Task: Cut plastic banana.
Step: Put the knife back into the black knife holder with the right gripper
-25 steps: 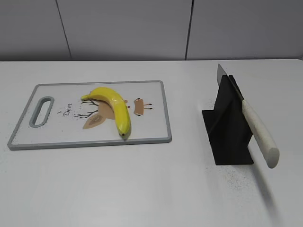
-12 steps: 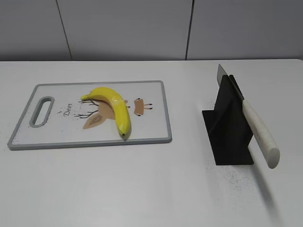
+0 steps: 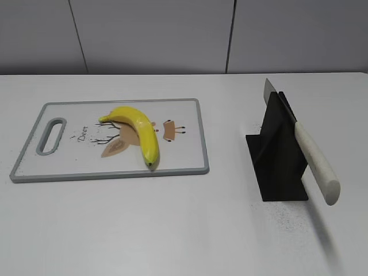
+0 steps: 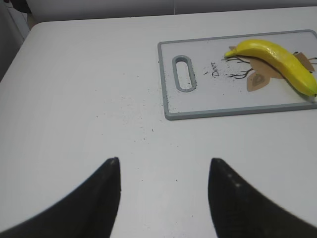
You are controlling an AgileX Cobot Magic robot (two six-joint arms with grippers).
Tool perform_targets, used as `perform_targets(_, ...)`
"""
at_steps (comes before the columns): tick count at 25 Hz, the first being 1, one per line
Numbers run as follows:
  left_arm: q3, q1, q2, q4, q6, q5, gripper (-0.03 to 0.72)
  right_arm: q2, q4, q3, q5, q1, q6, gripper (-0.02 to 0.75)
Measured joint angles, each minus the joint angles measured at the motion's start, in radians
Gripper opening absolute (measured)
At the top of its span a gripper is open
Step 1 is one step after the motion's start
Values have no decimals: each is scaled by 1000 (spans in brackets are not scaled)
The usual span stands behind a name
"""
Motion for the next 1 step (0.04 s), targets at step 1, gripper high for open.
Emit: perform_targets(1, 0, 0, 0, 0, 0, 0, 545, 0, 0, 0, 0, 0, 0, 505)
